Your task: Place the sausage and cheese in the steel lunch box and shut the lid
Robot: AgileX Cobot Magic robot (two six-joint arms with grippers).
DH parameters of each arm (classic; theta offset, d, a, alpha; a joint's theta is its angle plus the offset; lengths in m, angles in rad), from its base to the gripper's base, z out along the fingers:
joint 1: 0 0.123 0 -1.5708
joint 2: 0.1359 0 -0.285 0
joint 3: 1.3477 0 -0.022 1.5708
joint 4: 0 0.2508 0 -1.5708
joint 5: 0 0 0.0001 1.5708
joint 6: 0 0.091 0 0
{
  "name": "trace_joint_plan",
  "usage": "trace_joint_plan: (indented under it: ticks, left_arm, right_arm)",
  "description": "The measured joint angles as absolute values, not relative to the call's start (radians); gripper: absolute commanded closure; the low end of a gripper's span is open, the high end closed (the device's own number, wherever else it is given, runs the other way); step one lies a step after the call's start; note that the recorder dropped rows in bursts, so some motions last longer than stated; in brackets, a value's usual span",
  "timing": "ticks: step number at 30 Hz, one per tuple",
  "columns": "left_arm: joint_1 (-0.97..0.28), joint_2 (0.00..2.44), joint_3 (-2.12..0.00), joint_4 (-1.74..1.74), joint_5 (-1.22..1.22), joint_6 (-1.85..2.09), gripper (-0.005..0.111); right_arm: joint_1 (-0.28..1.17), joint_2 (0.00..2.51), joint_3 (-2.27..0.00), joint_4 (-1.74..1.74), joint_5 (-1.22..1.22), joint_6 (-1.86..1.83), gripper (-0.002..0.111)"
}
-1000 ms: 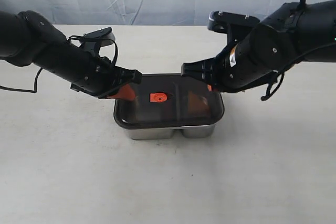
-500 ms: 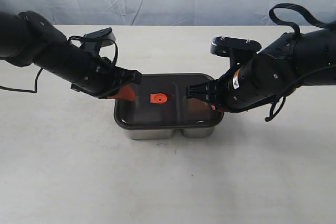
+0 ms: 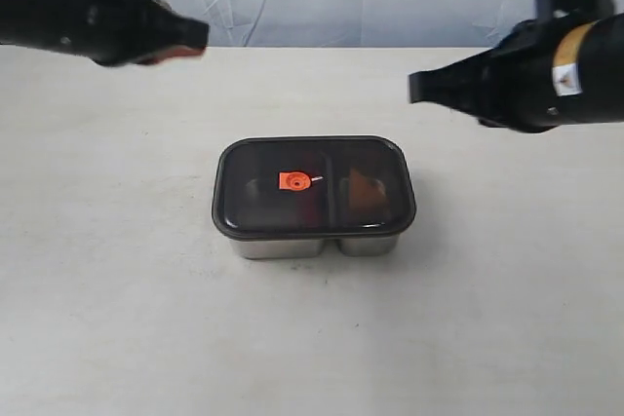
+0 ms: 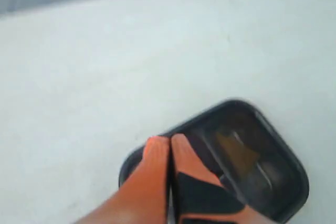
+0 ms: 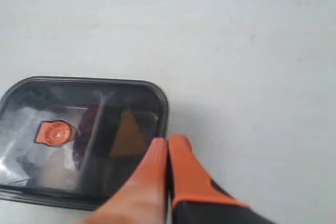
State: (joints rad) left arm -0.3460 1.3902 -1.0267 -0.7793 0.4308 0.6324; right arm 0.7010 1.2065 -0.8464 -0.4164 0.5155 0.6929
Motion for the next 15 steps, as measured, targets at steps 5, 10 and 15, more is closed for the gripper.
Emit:
trace_joint_plan:
  ticks: [5,10,15]
  left_arm:
    - [-0.346,1.082,-0.872,-0.787,0.222,0.634,0.107]
    - [-0.346,0.834,-0.664,-0.769,0.130,0.636,0.107]
    - [-0.346,0.666,-0.478,-0.751,0.086,0.629,0.107]
  right_arm:
    - [0.701,1.004,-0.790,-0.366,0.635,0.550,0.109]
    - [0.701,0.910,-0.656,-0.229,0.585,0.424,0.109]
    - [0.701,0.908,-0.524,-0.227,0.466,0.403,0.109]
